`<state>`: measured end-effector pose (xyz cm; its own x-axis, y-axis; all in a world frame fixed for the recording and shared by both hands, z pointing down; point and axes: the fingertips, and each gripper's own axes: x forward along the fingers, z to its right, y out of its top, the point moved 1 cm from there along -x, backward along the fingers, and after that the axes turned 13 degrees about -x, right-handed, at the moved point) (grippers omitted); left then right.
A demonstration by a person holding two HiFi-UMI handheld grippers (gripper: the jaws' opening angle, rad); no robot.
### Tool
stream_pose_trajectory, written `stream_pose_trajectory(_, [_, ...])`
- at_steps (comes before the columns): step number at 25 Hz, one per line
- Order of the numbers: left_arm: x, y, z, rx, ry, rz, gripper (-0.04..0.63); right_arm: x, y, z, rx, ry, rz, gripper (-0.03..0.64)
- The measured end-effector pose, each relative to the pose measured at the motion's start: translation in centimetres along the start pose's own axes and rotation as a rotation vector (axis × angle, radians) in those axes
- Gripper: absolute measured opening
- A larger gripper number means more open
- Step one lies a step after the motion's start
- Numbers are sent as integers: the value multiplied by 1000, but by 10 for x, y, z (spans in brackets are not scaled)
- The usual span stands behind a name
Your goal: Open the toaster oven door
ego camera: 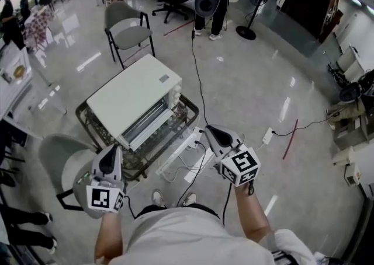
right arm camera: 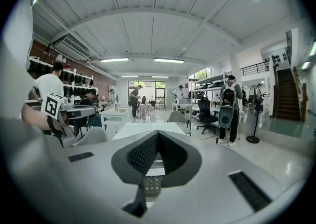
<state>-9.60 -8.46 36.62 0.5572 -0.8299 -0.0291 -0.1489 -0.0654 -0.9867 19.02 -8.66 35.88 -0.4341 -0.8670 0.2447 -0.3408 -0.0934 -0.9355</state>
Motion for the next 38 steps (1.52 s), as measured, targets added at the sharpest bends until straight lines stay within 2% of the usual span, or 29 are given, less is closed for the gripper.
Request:
stream_pose_trajectory(7, [-7, 26, -13, 20, 46, 43, 17, -60, 16, 27, -47, -148, 27, 21])
stream_pose_trajectory(15, [-14, 27, -17, 18, 85, 27, 17, -81, 31, 36, -45, -212, 61, 21])
stream_pose_trajectory(29, [-8, 23, -11, 41, 59, -1, 17, -68, 32, 39, -52, -211, 66, 21])
stream_pose_trajectory(38, [-11, 20, -19, 21, 69, 3, 17, -61, 33, 39, -48, -240, 75, 21])
